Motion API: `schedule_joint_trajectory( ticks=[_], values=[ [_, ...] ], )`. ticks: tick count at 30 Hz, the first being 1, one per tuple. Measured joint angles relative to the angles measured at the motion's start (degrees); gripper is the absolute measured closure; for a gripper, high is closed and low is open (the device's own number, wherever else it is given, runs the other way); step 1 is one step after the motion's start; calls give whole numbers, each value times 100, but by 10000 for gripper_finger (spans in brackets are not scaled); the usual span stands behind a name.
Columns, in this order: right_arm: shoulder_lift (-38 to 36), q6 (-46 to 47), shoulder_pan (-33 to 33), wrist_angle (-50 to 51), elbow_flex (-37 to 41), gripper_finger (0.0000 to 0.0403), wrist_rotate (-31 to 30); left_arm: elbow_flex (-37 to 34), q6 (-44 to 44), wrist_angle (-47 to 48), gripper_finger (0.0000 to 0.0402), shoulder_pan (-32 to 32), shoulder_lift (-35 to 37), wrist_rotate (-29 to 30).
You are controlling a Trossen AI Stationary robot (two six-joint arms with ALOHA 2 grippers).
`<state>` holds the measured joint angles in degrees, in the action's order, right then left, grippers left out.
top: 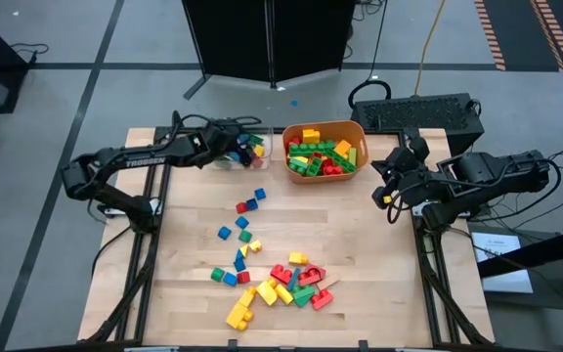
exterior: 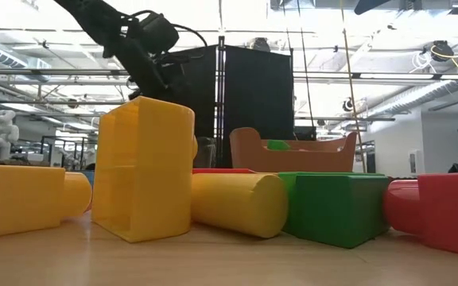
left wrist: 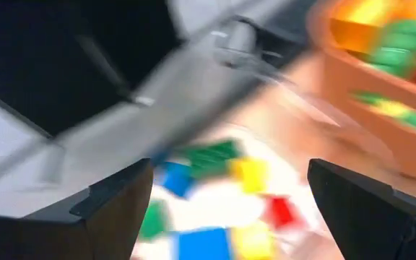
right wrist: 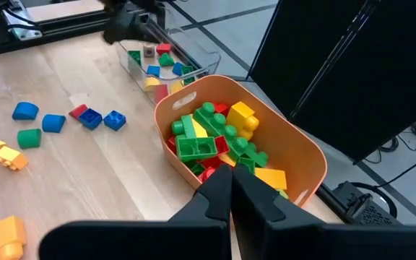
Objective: Sort blocks by size
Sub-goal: Put the small blue game piece into the transparent bin
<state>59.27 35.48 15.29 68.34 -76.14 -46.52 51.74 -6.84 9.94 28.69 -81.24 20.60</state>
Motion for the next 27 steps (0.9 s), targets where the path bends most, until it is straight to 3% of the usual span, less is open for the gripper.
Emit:
schedule_joint_trajectory(
  ticks=[5,8,10,16,21,27],
  values=[
    [0,-2,0,3,0,399,2,26,-234,144,28,-491,183,-1897],
    [0,-4,0,40,0,399,2,15,-536,192,28,-1017,176,-2144],
    [0,2,0,58,0,399,7,-80,-627,110,27,-1401,156,-1889],
    [0,63,0,140,0,399,15,-791,-1091,-112,27,-2271,-140,-343],
    [0,39,0,140,0,399,15,-1550,-2041,-980,27,-2533,-314,-153],
    [-2,33,1,138,0,399,15,-2006,-2287,-1549,27,-2658,-557,325]
  ],
)
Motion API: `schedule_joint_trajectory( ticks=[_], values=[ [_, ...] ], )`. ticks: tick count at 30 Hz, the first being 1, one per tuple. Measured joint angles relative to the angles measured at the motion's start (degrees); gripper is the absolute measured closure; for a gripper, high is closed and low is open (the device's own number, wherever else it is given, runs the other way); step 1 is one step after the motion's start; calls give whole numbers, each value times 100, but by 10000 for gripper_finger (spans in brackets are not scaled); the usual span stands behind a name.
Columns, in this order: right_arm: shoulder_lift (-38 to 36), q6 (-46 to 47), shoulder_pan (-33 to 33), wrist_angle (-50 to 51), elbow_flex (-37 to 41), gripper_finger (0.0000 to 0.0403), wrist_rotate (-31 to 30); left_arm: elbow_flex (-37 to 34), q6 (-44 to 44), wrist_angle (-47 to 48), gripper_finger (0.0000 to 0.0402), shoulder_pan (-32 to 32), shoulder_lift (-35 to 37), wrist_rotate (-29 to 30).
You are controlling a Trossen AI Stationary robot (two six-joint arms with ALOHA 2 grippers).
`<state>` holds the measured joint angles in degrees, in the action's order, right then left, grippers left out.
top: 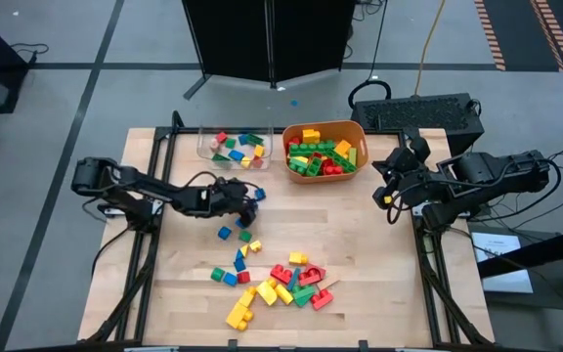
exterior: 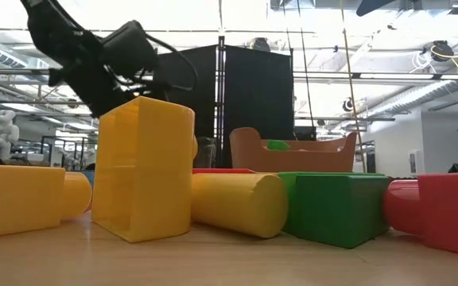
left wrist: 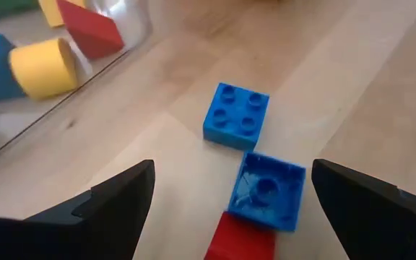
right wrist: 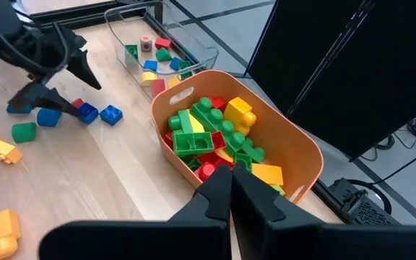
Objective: Sort blocks by size
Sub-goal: Put the small blue game piece into the transparent bin
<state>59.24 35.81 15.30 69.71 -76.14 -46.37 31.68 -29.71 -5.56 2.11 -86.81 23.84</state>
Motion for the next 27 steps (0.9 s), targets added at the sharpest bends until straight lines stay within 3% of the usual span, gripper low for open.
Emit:
schedule_joint_trajectory(
  ticks=[9,14,18,24,27],
  values=[
    [2,47,1,0,0,399,0,11,17,-978,27,-1,-957,-154],
    [2,78,1,8,0,399,5,107,-300,-806,45,-4,-1132,-84],
    [2,103,-1,37,0,399,0,108,-720,-667,114,7,-1132,-86],
    [1,102,-1,104,0,399,-2,107,-1361,-677,269,9,-1120,-314],
    [2,103,-1,208,0,399,-4,156,-1370,-651,272,-2,-1023,-470]
  ],
)
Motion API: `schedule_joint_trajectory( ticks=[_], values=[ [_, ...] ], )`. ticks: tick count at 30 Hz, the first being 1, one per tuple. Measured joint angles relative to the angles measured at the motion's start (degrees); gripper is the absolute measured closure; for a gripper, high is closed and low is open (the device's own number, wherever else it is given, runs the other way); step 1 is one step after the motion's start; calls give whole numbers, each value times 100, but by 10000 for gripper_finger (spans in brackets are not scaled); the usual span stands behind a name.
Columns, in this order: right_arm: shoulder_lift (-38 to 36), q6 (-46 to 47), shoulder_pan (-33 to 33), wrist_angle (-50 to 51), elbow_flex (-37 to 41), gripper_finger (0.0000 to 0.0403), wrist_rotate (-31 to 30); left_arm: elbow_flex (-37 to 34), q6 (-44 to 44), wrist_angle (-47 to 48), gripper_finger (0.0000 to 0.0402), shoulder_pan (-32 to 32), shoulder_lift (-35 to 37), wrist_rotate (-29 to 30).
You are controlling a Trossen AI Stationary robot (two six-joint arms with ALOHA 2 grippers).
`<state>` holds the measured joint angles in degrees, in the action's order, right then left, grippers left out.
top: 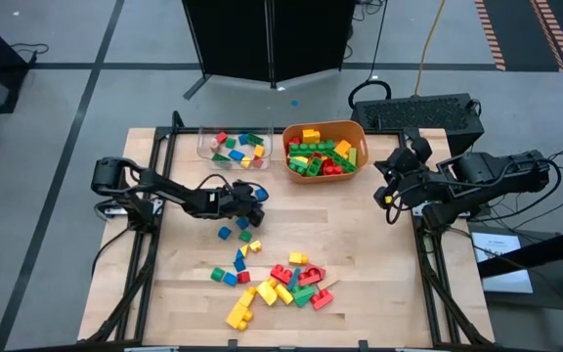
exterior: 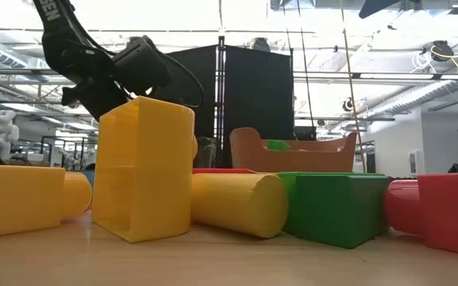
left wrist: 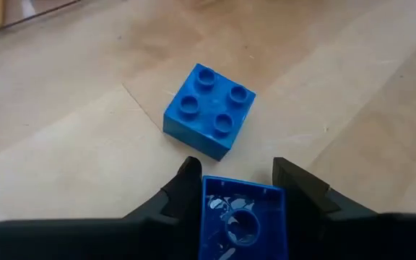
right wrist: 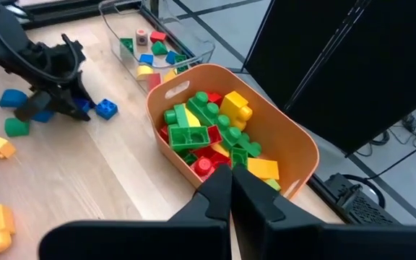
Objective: Sort blocks by size
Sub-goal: Put the small blue game piece into the transparent bin
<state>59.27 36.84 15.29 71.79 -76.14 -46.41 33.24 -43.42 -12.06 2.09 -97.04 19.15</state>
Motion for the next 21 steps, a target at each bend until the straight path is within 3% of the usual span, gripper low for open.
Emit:
schedule_joint_trajectory(
  ticks=[11,15,21],
  values=[
    [0,-1,0,104,0,399,0,127,21,135,272,17,1036,-185],
    [0,-2,0,122,0,399,-1,137,198,143,272,177,1659,127],
    [-1,-1,0,120,0,399,-9,137,1220,50,272,858,2543,891]
  ],
)
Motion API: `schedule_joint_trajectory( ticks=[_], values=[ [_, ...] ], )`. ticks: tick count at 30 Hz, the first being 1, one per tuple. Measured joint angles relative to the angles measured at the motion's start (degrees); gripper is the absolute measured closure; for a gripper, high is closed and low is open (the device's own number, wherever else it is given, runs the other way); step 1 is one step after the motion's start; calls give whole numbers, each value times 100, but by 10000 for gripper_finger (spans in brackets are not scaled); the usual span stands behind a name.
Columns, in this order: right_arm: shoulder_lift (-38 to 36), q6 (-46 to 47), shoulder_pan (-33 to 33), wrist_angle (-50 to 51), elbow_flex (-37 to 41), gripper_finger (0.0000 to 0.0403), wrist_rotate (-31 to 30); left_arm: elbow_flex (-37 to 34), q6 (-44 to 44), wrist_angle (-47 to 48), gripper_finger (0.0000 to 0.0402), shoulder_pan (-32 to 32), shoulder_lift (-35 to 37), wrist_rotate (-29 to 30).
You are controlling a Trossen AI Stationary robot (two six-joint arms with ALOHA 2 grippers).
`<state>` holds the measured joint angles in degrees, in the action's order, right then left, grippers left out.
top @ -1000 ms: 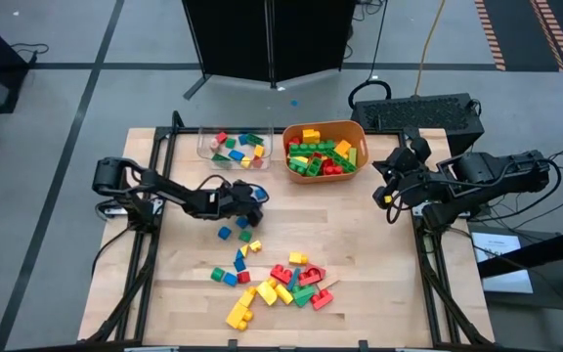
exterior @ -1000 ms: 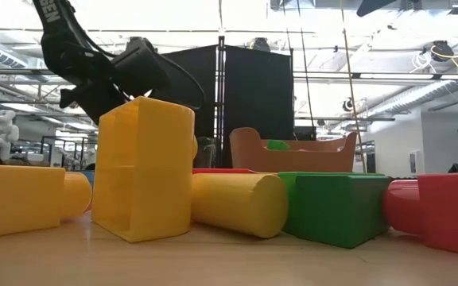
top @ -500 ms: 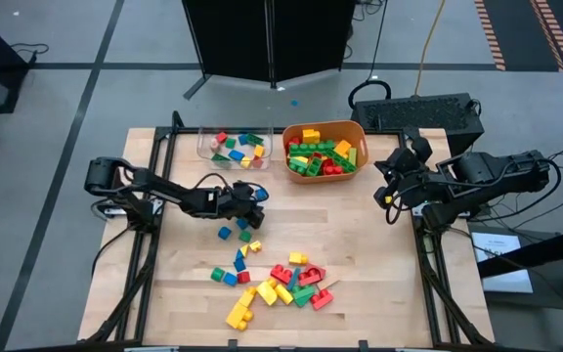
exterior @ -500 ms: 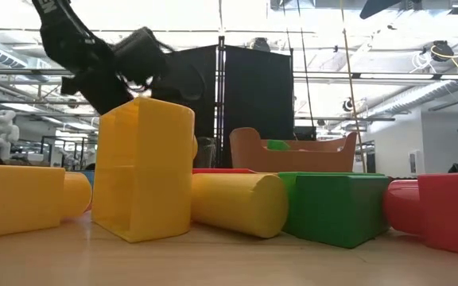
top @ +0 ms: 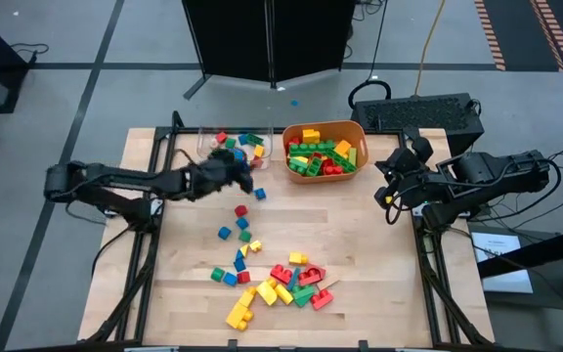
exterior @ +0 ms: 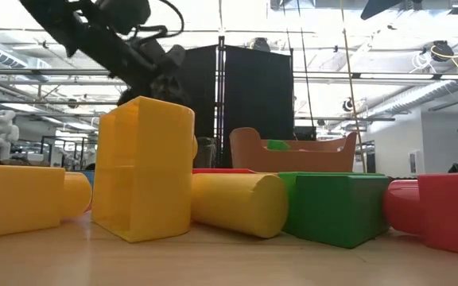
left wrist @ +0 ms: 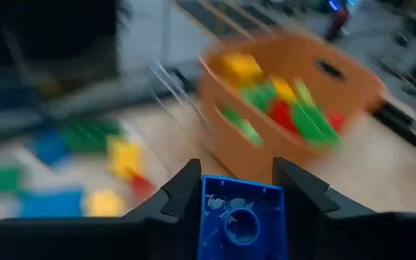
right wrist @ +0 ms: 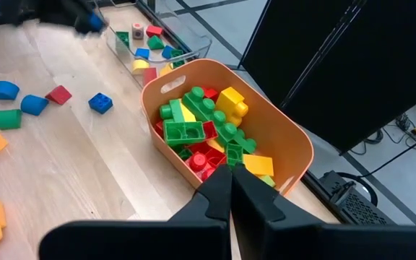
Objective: Sort blocks by size
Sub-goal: Put the small blue game piece into the transparent bin
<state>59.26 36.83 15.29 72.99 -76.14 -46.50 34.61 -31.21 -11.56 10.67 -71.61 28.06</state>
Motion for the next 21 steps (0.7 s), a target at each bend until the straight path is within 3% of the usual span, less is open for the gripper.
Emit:
schedule_joint_trajectory(
  ticks=[9,16,21],
  values=[
    [1,0,0,-54,0,399,-44,7,2017,-54,265,1363,279,753],
    [1,1,0,-152,0,399,-47,0,2228,-30,119,2079,32,368],
    [0,65,0,-170,0,399,-46,2,2726,-118,74,2130,39,-449]
  ],
)
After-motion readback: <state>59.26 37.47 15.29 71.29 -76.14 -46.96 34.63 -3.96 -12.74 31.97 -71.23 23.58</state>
